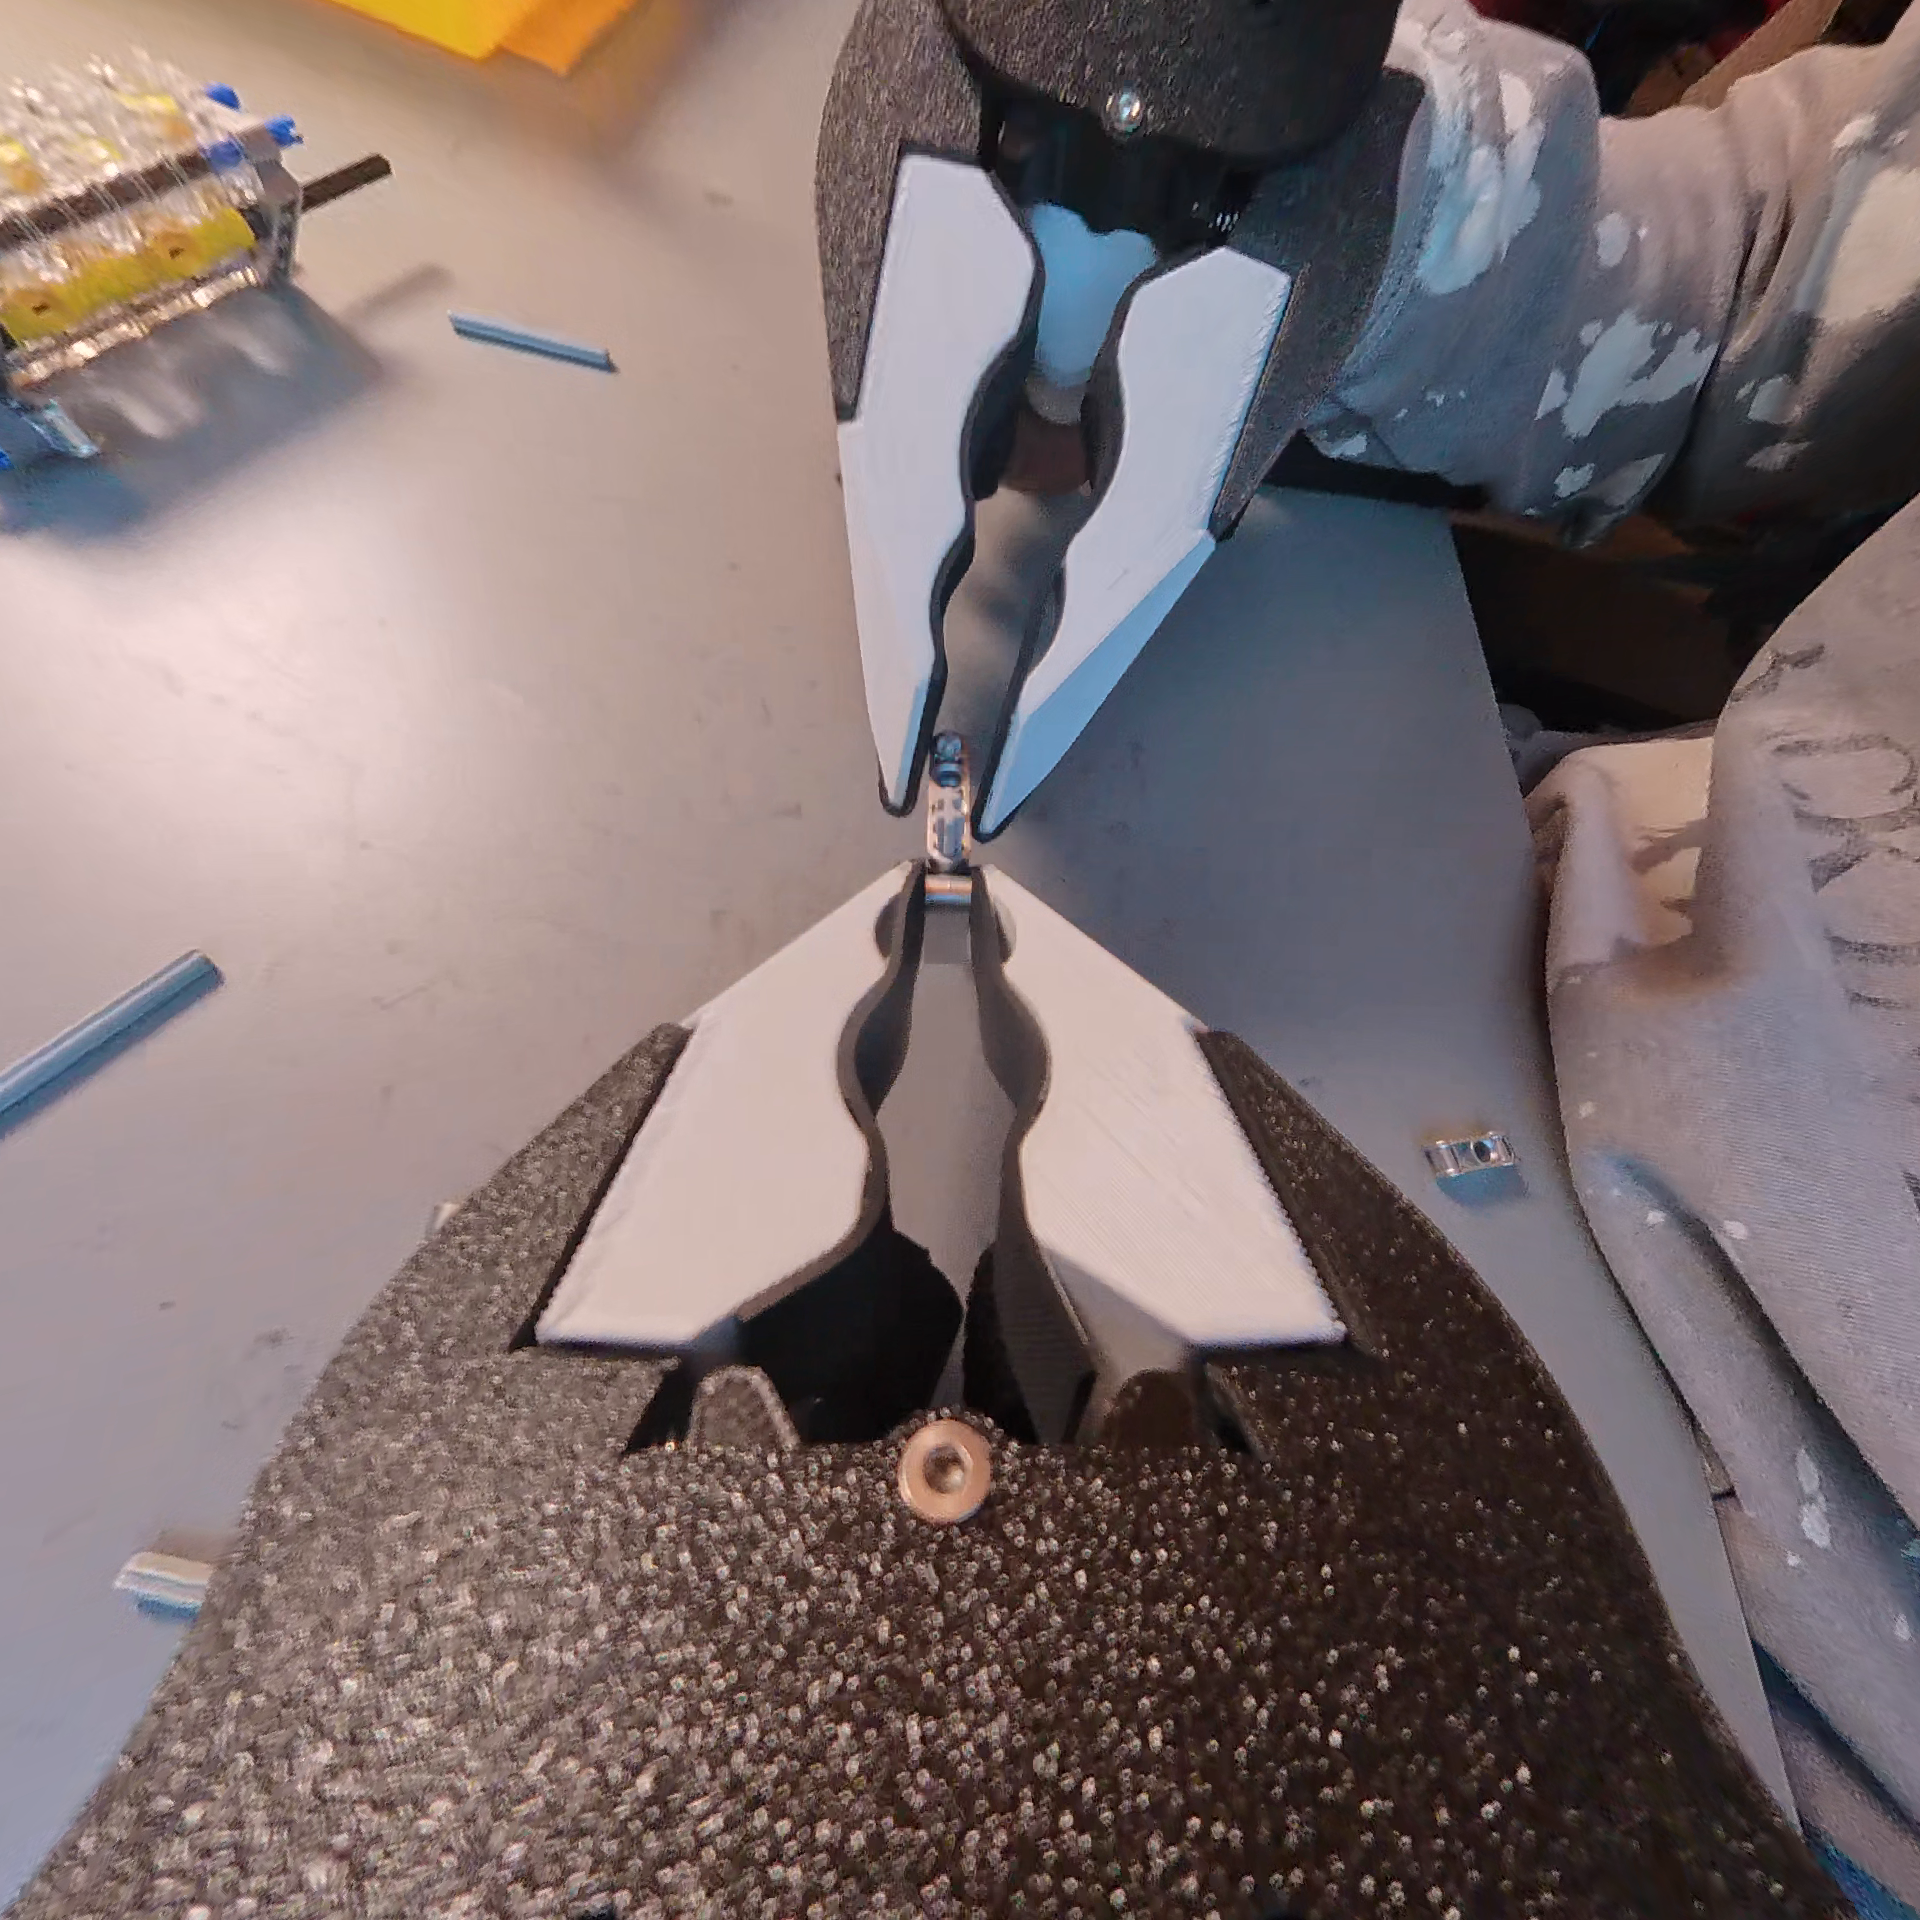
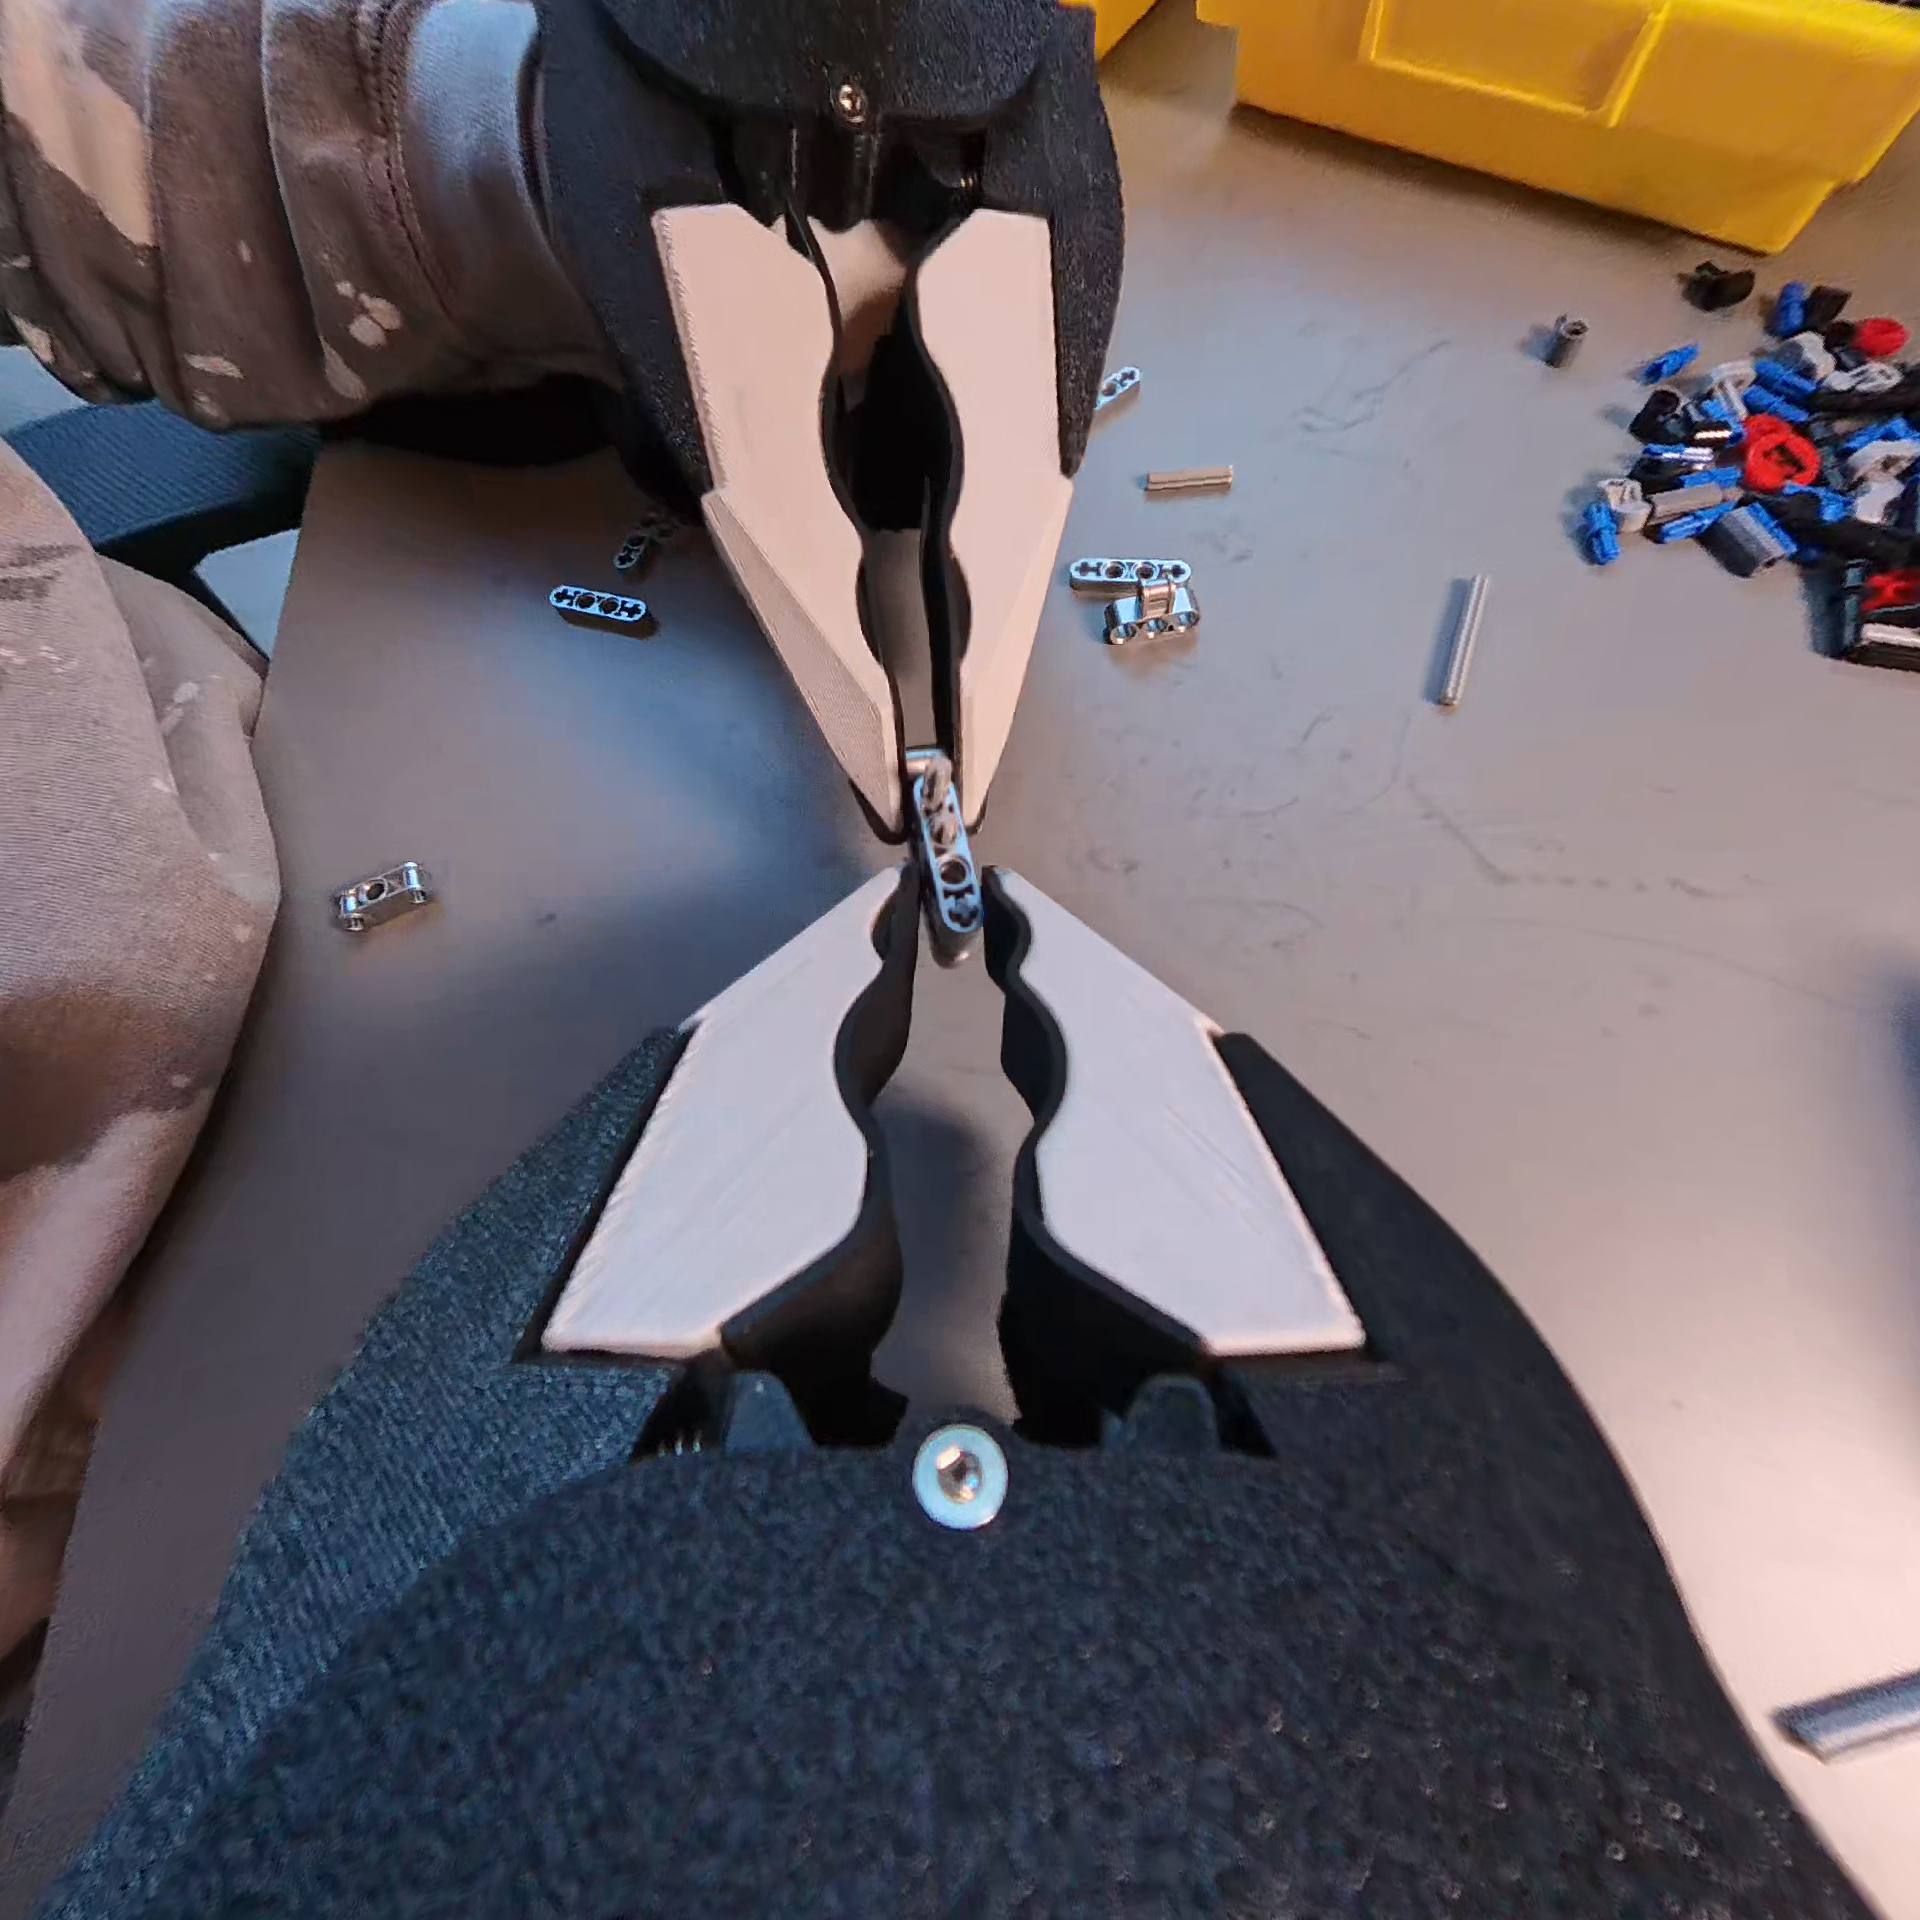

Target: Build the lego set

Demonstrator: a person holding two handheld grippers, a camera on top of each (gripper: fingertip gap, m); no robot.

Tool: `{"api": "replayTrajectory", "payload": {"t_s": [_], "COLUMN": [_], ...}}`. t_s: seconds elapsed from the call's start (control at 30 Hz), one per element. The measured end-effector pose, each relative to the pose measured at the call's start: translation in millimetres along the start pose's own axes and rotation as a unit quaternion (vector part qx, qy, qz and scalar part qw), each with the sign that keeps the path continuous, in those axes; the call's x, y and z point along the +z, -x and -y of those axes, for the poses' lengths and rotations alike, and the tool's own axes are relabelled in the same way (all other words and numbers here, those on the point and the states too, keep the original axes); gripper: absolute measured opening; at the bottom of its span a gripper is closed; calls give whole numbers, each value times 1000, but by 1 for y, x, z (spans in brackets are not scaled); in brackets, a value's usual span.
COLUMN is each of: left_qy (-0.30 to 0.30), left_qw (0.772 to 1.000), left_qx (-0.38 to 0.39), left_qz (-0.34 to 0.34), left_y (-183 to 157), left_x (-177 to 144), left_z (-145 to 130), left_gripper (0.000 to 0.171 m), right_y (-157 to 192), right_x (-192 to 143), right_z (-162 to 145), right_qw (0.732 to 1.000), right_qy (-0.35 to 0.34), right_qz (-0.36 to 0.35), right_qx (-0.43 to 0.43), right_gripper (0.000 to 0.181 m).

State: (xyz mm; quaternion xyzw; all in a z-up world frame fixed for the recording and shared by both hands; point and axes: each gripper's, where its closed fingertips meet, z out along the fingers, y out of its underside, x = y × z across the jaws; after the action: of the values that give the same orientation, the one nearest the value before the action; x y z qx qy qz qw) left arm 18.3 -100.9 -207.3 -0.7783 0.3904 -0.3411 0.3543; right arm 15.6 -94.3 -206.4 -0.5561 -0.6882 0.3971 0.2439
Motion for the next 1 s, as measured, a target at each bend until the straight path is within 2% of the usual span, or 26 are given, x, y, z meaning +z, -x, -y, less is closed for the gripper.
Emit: {"api": "replayTrajectory", "payload": {"t_s": [0.33, 0.53, 0.7, 0.83, 0.87, 1.0], "left_qy": [41, 60, 53, 11, -7, -96], "left_qw": [998, 996, 997, 1000, 999, 972], "left_qx": [44, 70, 47, -16, -46, -186], "left_qz": [8, 21, 9, -14, -26, -108], "left_y": [-4, -4, -5, -3, -2, 0], "left_x": [4, 7, 5, -2, -6, -24], "left_z": [-10, -18, -17, -5, 0, 23], "left_gripper": [6, 6, 6, 6, 6, 6], "right_y": [8, 11, 11, 5, 4, 0], "right_x": [5, 13, 13, 6, 2, -8], "right_z": [-7, -11, -10, 3, 8, 23], "right_qw": [996, 994, 997, 999, 999, 995], "right_qy": [44, 83, 69, 24, 10, -42], "right_qz": [-8, -4, 6, 0, -3, -26], "right_qx": [-75, -70, -44, -34, -40, -87], "right_gripper": [6, 5, 6, 9, 14, 34]}}
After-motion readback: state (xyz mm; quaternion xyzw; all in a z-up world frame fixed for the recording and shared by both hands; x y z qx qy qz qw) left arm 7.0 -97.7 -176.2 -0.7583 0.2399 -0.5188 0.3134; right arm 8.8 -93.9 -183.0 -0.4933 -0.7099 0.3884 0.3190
